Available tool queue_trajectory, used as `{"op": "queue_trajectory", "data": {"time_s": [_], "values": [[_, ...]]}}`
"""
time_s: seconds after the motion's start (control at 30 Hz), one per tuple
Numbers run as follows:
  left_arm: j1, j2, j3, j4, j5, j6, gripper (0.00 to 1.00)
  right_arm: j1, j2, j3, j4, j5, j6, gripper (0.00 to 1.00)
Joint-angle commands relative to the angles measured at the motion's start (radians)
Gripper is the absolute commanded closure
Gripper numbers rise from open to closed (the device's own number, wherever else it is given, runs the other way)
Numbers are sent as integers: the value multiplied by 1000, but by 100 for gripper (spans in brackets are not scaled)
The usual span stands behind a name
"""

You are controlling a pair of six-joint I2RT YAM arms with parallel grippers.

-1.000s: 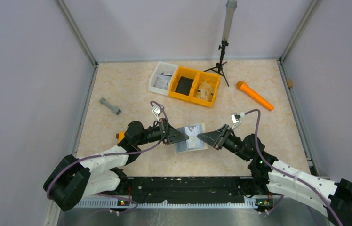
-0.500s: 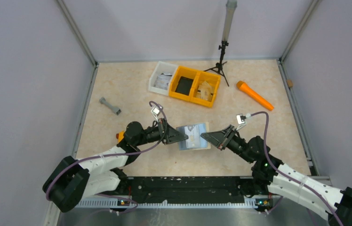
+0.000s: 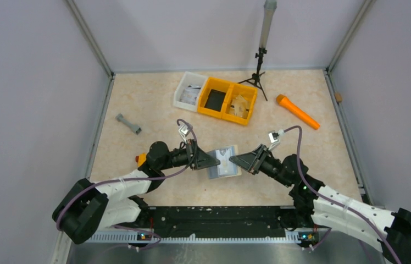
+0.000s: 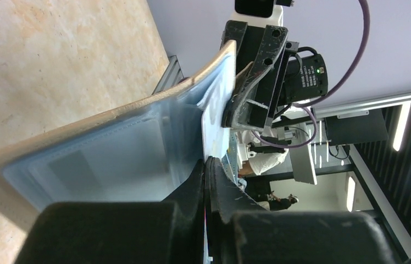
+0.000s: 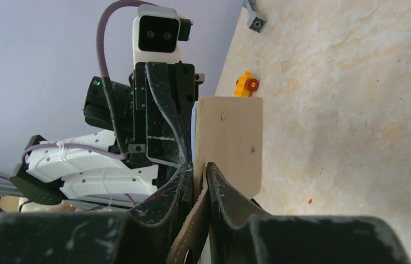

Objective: Take the credit cards out of the card holder
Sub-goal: Remove the credit card from the card holder.

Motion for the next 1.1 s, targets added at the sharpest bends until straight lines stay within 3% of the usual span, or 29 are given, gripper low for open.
{"op": "queue_trajectory", "data": {"time_s": [0.0,0.03,0.13,0.27,0.37,0.5,0.63,1.07], "values": [[4,7,29,72,18,8,99,-3,10,76,23,-23,-34,94],[3,7,27,72,19,8,99,-3,9,76,21,-23,-32,100],[3,8,23,73,19,7,94,-3,-2,61,35,-13,-17,100],[3,9,21,96,27,1,70,-3,-12,32,82,-9,13,100],[2,15,26,112,34,-6,63,-2,-2,23,119,-17,32,100],[2,33,23,155,40,-25,74,-3,12,12,156,-25,49,100],[2,38,3,199,36,-47,96,-4,-10,-4,146,-6,61,100],[3,16,-42,275,34,-57,100,-19,-131,-87,161,33,143,100]]}}
